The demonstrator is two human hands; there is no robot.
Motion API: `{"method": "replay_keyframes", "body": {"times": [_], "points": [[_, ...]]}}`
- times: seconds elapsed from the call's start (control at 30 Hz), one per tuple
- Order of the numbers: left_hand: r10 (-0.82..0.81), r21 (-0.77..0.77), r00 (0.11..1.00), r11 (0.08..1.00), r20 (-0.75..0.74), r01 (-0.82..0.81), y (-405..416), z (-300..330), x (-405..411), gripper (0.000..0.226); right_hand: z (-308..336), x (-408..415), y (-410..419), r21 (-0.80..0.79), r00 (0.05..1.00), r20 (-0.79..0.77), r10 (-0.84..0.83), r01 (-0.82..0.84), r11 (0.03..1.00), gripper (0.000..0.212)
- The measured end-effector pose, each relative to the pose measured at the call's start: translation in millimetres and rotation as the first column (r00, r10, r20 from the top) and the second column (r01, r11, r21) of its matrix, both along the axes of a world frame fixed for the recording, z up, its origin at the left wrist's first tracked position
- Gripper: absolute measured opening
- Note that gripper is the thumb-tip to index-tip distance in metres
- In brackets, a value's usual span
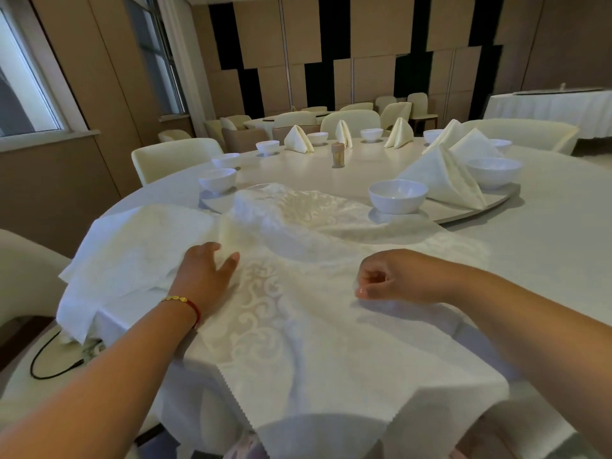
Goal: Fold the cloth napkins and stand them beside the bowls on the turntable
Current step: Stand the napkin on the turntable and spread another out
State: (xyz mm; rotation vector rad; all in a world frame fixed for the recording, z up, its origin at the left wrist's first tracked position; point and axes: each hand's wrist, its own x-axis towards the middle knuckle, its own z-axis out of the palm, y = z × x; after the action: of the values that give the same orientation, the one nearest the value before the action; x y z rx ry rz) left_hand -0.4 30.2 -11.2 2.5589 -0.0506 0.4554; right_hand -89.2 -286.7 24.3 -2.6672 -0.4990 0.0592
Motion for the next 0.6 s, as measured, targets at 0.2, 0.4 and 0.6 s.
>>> {"method": "replay_keyframes", "body": {"times": [0.2, 0.4, 0.6], "points": [[0.088, 0.013, 0.996, 0.996, 0.026, -0.088, 16, -1, -5, 0.059, -5, -18, 28, 0.139, 0.994, -0.038, 0.099, -0.093, 0.986, 0.019], [-0.510, -0.073, 0.859, 0.859, -0.040, 0.507, -26, 8, -80, 0.034, -13, -31, 33, 0.159, 0.983, -0.022, 0.182, -0.176, 0.971, 0.024], [-0.813, 0.165, 0.558, 0.535, -0.166, 0.829, -46, 3, -115, 0.051, -15, -49, 29, 0.205, 0.981, 0.006, 0.196, -0.193, 0.959, 0.024]]}}
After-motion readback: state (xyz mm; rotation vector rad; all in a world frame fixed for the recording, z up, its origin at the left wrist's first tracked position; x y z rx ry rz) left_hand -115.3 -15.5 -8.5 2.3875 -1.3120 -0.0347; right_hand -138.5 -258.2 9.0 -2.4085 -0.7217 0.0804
